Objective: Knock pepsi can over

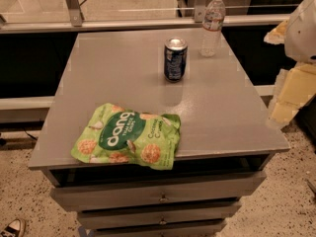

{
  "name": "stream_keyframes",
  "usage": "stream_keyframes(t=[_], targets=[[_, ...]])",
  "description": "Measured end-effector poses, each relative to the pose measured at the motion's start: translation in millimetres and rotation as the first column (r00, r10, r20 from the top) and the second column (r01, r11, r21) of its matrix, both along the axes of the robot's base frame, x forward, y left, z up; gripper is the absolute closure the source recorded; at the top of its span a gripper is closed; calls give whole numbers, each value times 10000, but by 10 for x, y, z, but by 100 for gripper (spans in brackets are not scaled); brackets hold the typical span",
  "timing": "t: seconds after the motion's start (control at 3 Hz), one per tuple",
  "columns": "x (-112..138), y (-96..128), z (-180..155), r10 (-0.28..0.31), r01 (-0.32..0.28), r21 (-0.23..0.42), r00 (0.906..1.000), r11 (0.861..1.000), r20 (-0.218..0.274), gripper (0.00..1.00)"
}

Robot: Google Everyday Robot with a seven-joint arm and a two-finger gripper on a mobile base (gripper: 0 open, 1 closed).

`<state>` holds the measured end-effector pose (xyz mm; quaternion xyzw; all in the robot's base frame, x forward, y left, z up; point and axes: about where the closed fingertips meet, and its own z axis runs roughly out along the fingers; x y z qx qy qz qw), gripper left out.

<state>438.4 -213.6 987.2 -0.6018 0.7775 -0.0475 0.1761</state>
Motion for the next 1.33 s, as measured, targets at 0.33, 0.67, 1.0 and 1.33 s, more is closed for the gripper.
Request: stream_keyframes(t=[0.33, 0.67, 1.0, 1.33], targets=[[40, 18, -23, 17, -17, 121, 10000, 9999, 13, 0], [337, 150, -205, 147, -153, 1029, 9999, 9946, 71, 0], [771, 600, -462, 571, -607, 2205, 9981, 9735, 223, 0], [1421, 1145, -680, 541, -868, 4044, 9943, 9104, 916, 0]])
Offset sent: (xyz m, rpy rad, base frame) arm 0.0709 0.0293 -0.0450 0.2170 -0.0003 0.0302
